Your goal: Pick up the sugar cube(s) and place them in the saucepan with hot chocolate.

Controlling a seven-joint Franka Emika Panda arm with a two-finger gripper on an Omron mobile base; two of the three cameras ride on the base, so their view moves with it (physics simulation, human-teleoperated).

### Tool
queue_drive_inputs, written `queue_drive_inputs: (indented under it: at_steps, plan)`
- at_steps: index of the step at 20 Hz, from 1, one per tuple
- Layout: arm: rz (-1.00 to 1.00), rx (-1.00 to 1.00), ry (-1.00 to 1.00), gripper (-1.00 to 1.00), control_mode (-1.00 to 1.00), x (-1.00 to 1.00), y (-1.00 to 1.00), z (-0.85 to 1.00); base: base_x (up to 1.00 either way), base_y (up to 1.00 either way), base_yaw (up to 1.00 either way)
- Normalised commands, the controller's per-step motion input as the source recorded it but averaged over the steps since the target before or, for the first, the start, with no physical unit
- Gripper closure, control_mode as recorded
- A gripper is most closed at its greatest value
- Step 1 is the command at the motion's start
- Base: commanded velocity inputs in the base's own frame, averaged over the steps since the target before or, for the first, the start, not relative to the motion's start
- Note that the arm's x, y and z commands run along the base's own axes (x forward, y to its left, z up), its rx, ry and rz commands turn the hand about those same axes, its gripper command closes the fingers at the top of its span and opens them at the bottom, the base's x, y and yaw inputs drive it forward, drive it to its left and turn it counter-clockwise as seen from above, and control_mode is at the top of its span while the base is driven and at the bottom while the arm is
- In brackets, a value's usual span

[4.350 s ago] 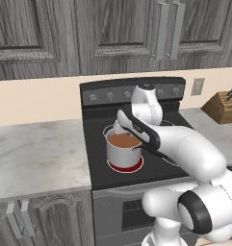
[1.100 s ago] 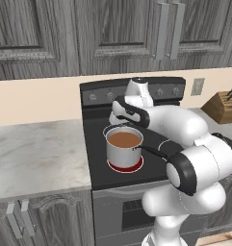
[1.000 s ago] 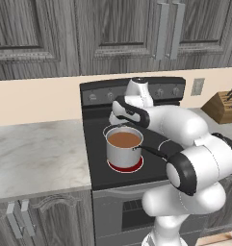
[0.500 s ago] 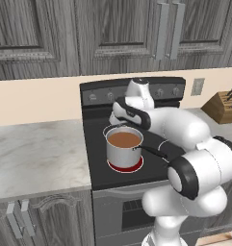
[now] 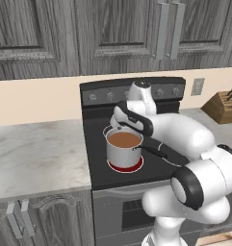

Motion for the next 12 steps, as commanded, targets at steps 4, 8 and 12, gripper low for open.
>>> queue_drive_inputs:
  at_steps: [4, 8, 12]
  plan:
    - [0.0, 0.0, -0.01, -1.0, -1.0, -0.02, 0.0, 0.0, 0.0, 0.0, 0.0]
    - [0.0, 0.01, -0.07, -1.0, -1.0, -0.19, 0.0, 0.0, 0.0, 0.0, 0.0]
    - [0.0, 0.07, -0.17, -1.0, -1.0, -0.49, -0.04, 0.03, 0.0, 0.0, 0.0]
